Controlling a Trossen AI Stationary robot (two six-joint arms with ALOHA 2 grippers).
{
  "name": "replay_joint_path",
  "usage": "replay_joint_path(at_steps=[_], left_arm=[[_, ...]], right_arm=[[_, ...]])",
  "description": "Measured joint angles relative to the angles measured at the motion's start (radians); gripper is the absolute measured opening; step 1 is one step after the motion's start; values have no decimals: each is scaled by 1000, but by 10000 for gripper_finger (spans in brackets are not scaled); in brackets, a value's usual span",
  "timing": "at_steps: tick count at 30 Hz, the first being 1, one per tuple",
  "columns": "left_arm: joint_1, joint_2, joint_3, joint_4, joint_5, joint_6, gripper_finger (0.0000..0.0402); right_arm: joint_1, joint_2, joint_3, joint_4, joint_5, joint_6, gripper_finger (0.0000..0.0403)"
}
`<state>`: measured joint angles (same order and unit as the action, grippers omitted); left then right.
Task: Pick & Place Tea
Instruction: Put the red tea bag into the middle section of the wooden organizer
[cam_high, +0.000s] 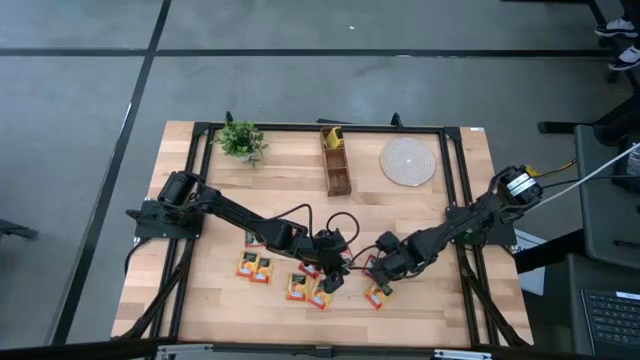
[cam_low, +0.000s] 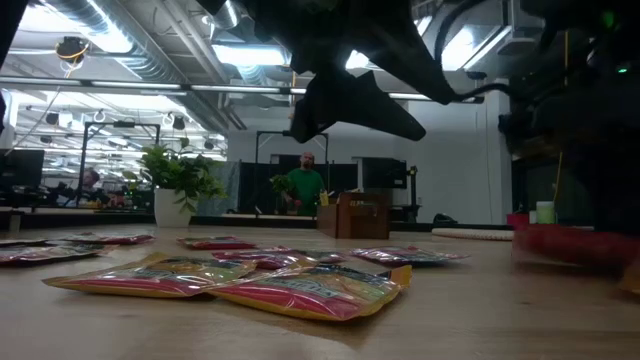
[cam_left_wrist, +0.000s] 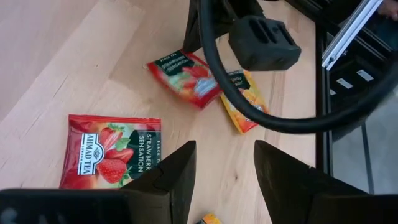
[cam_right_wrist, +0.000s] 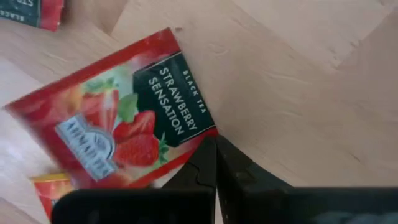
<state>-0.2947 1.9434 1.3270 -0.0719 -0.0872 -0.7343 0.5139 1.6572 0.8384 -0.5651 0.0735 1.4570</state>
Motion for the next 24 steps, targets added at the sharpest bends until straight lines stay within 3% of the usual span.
replay_joint_path(at_steps=[7,18,24], left_arm=[[-6,0,0,0,-4,-53,157],[-6,0,0,0,-41,-119,157],[4,22,-36,9,-76,-246,157]], right_arm=[[0,34,2,2,20,41,0],[1,34,-1,4,89,357,0],[0,34,-2,4,102,407,0]])
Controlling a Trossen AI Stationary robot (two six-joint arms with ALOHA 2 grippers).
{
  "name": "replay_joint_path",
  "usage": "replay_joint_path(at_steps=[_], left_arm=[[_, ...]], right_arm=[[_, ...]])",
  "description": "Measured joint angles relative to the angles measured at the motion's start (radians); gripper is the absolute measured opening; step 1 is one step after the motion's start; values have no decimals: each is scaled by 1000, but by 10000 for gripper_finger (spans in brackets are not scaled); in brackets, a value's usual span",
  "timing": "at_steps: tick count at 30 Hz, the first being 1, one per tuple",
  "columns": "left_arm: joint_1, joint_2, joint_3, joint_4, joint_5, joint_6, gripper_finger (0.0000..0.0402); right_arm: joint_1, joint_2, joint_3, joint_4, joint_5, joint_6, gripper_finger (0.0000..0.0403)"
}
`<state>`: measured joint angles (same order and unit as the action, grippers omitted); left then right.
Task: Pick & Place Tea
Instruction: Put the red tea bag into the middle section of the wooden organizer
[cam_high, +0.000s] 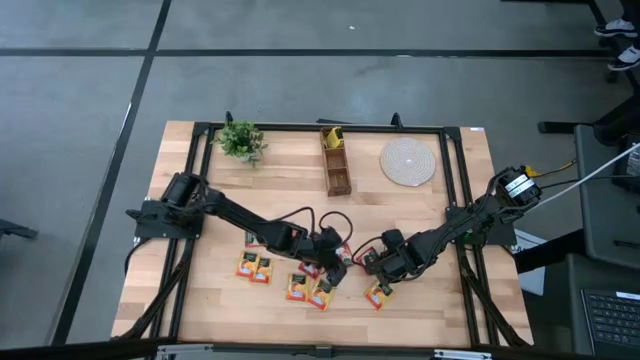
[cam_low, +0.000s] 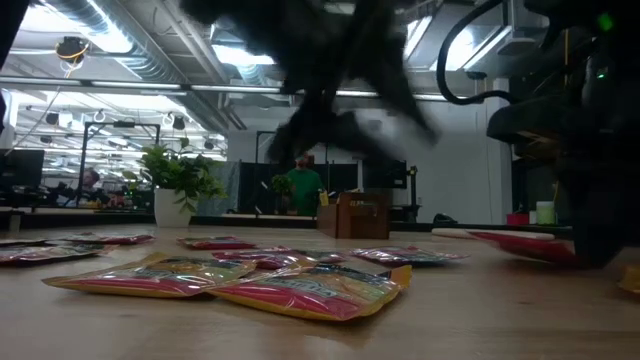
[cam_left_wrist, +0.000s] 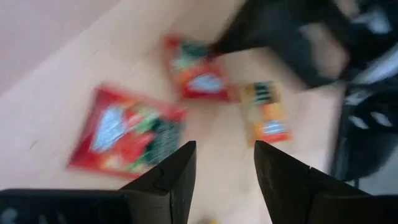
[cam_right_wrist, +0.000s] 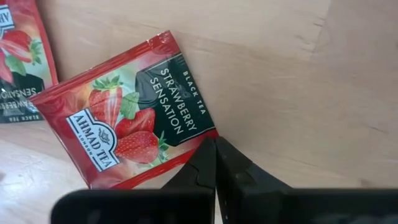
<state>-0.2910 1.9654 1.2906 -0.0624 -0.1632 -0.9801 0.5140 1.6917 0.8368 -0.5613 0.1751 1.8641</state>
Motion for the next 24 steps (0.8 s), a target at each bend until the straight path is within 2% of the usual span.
replay_joint_path(at_steps=[4,7,11,15,20,24], left_arm=[[24,41,-81,121,39,-108,157],[49,46,-127,270,84,-150,157],[97,48,-171,366,155,-187,160],[148,48,-173,375,244,-208,186],[186,48,-173,380,274,-204,237],[190,48,-173,372,305,-155,257]], right_arm=[[0,0,-1,11,5,-5,0],[0,0,-2,19,16,1,0],[0,0,-2,30,22,11,0],[-1,0,-2,34,23,13,0],[-1,0,-2,35,24,14,0],[-1,0,-2,36,26,18,0]])
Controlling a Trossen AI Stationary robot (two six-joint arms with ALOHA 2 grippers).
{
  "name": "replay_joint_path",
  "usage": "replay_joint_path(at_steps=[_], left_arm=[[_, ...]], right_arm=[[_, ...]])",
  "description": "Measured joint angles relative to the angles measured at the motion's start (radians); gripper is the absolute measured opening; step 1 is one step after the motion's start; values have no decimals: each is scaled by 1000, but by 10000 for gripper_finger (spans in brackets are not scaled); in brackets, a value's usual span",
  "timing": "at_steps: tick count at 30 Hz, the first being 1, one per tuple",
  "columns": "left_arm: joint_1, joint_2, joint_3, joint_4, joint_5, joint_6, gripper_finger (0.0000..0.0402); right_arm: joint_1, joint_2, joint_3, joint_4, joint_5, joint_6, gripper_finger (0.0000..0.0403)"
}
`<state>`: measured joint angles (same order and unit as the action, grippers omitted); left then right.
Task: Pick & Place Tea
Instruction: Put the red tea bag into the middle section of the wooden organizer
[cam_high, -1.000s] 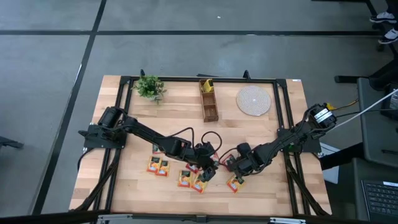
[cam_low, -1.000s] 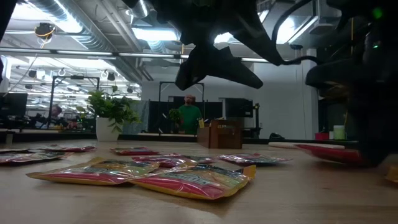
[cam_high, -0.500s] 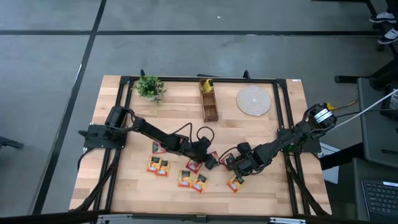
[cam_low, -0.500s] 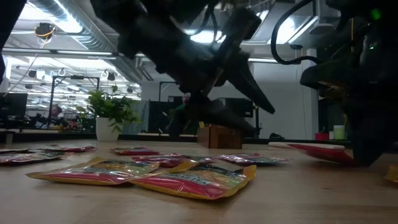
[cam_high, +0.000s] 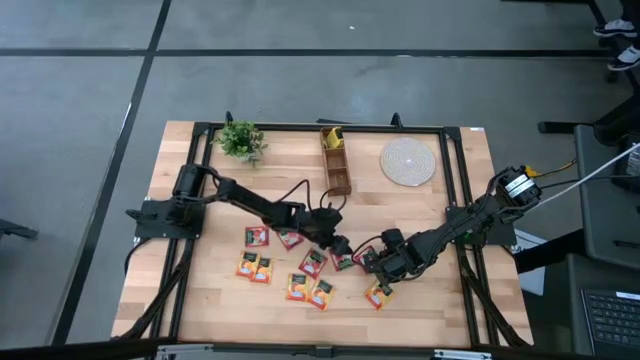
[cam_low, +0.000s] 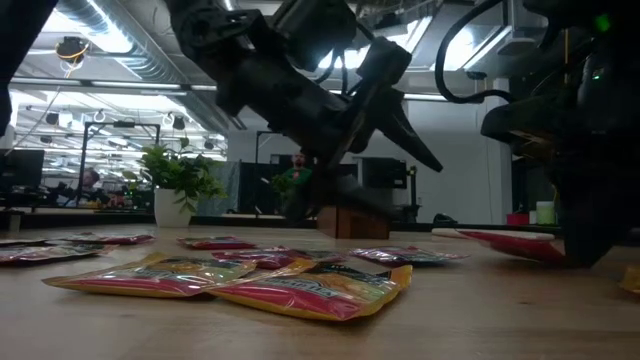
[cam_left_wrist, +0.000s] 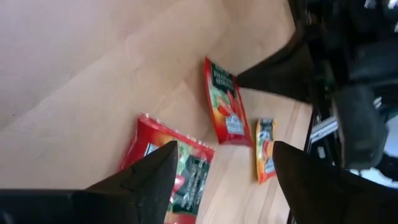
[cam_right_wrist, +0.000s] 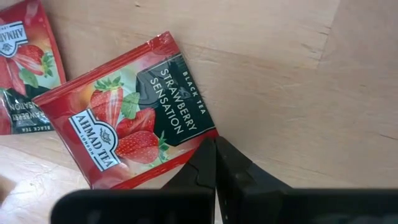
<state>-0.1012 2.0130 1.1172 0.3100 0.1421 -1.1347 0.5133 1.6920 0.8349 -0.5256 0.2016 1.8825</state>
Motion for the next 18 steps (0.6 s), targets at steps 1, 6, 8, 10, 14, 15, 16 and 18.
replay_joint_path(at_steps=[1,6,8,10,14,15,16,18], left_arm=[[-3,0,0,-3,1,2,259],[-16,0,0,-4,7,4,256],[-20,0,0,-4,7,4,254],[-21,0,0,-4,4,4,254],[-21,23,14,0,3,10,253],[-21,36,25,-7,13,13,253],[-21,57,45,-3,21,13,253],[-21,83,74,-7,51,23,253]], right_arm=[[0,0,0,0,1,1,0],[-1,0,0,1,1,2,0],[-1,0,0,1,1,2,0],[-1,0,0,1,2,10,0],[-1,1,0,6,15,36,0],[-1,1,0,7,16,42,0],[-1,1,0,7,16,47,0],[-1,1,0,9,18,48,0]])
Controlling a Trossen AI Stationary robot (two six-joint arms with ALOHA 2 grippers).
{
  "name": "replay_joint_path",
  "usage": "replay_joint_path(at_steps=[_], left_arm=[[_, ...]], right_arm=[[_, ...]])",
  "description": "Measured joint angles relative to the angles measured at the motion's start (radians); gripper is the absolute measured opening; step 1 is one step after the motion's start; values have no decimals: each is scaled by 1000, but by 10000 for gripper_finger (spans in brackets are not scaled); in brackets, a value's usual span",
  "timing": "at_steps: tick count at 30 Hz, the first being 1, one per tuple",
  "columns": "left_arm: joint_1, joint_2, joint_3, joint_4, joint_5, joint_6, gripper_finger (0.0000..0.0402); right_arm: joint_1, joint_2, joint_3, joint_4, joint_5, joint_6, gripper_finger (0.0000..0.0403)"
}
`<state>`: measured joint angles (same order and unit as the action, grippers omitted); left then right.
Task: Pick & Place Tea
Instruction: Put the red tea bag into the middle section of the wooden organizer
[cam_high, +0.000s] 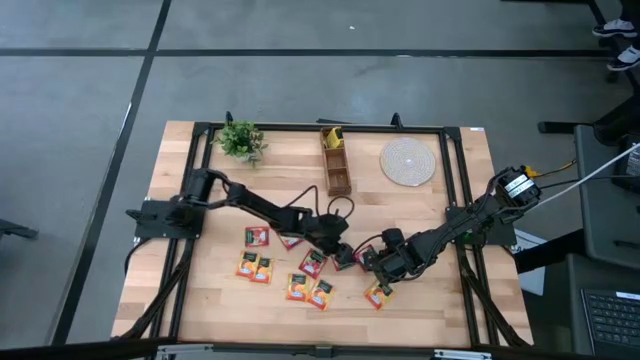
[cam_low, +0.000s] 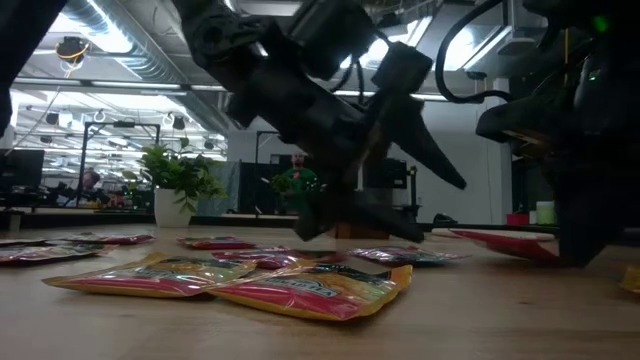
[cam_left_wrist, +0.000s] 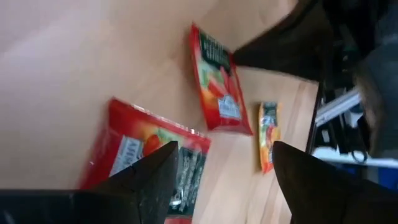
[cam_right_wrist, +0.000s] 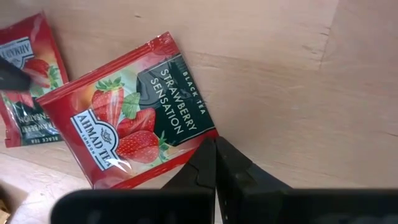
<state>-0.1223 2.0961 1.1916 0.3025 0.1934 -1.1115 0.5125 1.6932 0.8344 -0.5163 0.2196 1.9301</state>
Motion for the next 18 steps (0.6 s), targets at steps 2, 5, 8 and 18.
replay_joint_path(at_steps=[2,5,8,18], left_arm=[[3,27,31,-11,16,9,253],[8,33,38,-44,18,8,253],[9,33,39,-52,9,9,253],[8,33,39,-23,-39,-4,253]], right_arm=[[0,0,0,2,0,0,0],[0,0,0,4,2,1,0],[0,0,0,4,2,1,0],[0,0,0,7,15,1,0]])
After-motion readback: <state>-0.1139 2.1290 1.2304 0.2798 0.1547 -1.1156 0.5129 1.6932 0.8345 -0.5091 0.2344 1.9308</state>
